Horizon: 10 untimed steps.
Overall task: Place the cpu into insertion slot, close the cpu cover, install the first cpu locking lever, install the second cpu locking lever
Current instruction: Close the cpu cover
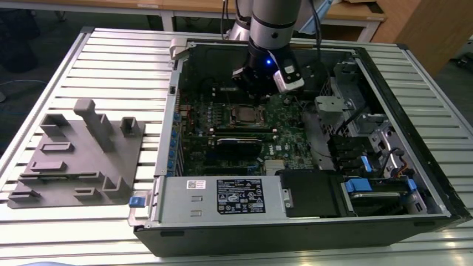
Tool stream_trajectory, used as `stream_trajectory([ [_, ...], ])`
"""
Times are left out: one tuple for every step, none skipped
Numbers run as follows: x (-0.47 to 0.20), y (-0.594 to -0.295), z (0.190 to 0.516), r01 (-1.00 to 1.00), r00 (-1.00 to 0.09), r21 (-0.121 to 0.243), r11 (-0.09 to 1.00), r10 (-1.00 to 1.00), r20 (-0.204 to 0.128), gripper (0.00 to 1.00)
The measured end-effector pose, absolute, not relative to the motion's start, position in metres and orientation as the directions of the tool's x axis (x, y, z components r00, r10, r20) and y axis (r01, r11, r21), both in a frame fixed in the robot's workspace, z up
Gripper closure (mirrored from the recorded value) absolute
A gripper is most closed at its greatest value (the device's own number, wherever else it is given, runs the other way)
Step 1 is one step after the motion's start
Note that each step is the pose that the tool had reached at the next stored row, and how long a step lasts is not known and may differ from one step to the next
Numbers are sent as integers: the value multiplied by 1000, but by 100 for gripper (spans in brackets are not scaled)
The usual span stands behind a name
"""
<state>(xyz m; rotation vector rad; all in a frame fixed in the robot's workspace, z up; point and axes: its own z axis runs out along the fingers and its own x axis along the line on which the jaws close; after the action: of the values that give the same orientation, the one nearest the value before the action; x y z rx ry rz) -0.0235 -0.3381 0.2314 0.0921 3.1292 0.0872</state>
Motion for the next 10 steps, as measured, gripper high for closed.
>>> stream_trajectory([
  [-23,-338,231,58,-998,50,997,59,-8,89],
  [-23,-338,231,58,-998,45,997,59,-9,89],
  [-23,-338,231,58,-998,43,997,59,-9,89],
  [-23,-338,231,58,-998,43,997,59,-9,89],
  [-23,-338,231,58,-998,42,997,59,-9,89],
  [-23,-338,231,58,-998,42,997,59,-9,89],
  [-23,-338,231,58,-998,42,997,59,-9,89],
  [-23,-338,231,58,-998,42,997,59,-9,89],
  [-23,-338,231,58,-998,42,997,59,-9,89],
  [-23,-338,231,58,-998,42,997,59,-9,89],
])
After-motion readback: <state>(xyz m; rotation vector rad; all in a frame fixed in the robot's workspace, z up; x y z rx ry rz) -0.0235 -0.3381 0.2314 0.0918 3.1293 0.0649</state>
